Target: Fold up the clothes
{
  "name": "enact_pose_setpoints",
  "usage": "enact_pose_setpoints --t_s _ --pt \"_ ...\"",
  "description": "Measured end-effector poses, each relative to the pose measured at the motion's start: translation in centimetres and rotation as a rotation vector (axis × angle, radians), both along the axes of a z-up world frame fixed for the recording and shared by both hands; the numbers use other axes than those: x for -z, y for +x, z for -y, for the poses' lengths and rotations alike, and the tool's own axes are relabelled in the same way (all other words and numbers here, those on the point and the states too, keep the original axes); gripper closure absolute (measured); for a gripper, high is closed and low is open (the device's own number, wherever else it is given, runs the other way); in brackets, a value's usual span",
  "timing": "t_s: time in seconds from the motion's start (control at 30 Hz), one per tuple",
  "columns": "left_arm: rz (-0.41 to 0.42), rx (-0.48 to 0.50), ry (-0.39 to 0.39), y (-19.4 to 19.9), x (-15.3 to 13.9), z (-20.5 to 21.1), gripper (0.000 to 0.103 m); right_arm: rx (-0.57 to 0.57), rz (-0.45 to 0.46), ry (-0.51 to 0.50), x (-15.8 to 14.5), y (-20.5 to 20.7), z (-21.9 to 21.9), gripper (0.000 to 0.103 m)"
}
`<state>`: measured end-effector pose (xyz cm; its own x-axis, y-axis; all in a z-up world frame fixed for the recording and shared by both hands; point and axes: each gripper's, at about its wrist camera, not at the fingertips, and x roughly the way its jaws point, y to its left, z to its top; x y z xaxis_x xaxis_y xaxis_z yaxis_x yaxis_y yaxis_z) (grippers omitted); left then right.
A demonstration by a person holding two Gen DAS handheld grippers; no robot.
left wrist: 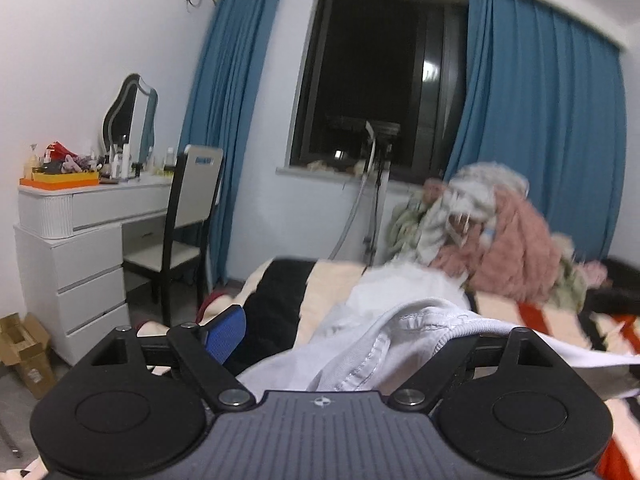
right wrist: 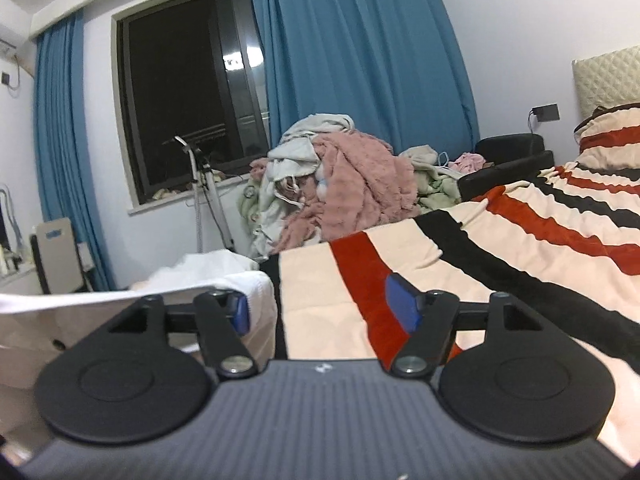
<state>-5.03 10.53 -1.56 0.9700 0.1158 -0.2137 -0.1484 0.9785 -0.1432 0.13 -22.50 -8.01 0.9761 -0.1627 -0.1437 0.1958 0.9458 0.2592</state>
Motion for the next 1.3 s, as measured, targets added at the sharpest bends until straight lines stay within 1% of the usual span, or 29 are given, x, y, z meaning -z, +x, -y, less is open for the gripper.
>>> enact_pose_setpoints --t_s 0.07,0.13,0.17,0.23,0.37,0.47,0.57,0.67,0.73,0.77,0.87,0.93,1.0,1.1,1.17,1.2,1.3 --pt "0.047 -0.004 -0.028 -1.0 -2.1 -0.3 0.016 -0.028 0.032 0.01 -2.7 -0.6 0.4 0.034" --pt "0.106 0.004 -0.034 -2.0 -5.2 -0.2 0.016 -0.047 0.088 0.0 -6.5 -1.2 0.8 0.034" --pt "0.137 0.009 -0.029 -2.5 -7.0 0.0 0.016 -0.054 0.122 -0.012 -8.9 -1.5 0.9 0.034" --pt "0.204 0.015 0.006 -3.5 -11.4 0.4 0.017 -0.066 0.189 -0.035 -14.0 -2.2 1.2 0.034" --pt "0.303 0.06 0.019 -6.0 -19.8 0.8 0.017 -0.095 0.327 -0.093 -25.3 -4.6 1.9 0.034" --pt "0.376 0.094 0.027 -8.0 -26.1 1.1 0.017 -0.102 0.415 -0.179 -33.0 -7.3 2.2 0.034" --pt "0.449 0.129 0.035 -9.9 -32.3 1.4 0.016 -0.087 0.503 -0.267 -39.2 -10.5 2.6 0.034" --pt "0.522 0.163 0.043 -11.8 -38.6 1.7 0.015 -0.072 0.565 -0.313 -43.7 -13.1 3.8 0.033" --pt "0.57 0.186 0.049 -13.1 -42.8 1.9 0.014 -0.068 0.575 -0.324 -45.4 -13.9 4.5 0.033" --pt "0.565 0.201 0.049 -12.9 -43.2 2.3 0.014 -0.067 0.577 -0.328 -46.2 -14.3 4.9 0.033" --pt "0.532 0.248 0.047 -11.7 -43.6 3.6 0.013 -0.077 0.532 -0.326 -46.4 -13.2 6.4 0.033" --pt "0.494 0.277 0.046 -9.6 -42.3 4.3 0.012 -0.098 0.471 -0.3 -45.0 -11.3 7.5 0.033" --pt "0.455 0.298 0.053 -6.7 -39.9 5.0 0.011 -0.121 0.402 -0.272 -42.7 -8.7 8.8 0.033" --pt "0.361 0.323 0.061 -0.1 -34.8 5.9 0.01 -0.129 0.281 -0.236 -37.5 -2.4 9.9 0.033" --pt "0.271 0.32 0.068 5.5 -31.1 6.7 0.01 -0.131 0.2 -0.212 -34.0 2.0 10.5 0.033" --pt "0.226 0.317 0.07 8.5 -29.4 7.0 0.01 -0.133 0.16 -0.2 -32.3 4.1 10.8 0.033" --pt "0.119 0.299 0.058 18.8 -24.6 8.4 0.01 -0.108 0.064 -0.19 -27.2 13.2 11.8 0.033"
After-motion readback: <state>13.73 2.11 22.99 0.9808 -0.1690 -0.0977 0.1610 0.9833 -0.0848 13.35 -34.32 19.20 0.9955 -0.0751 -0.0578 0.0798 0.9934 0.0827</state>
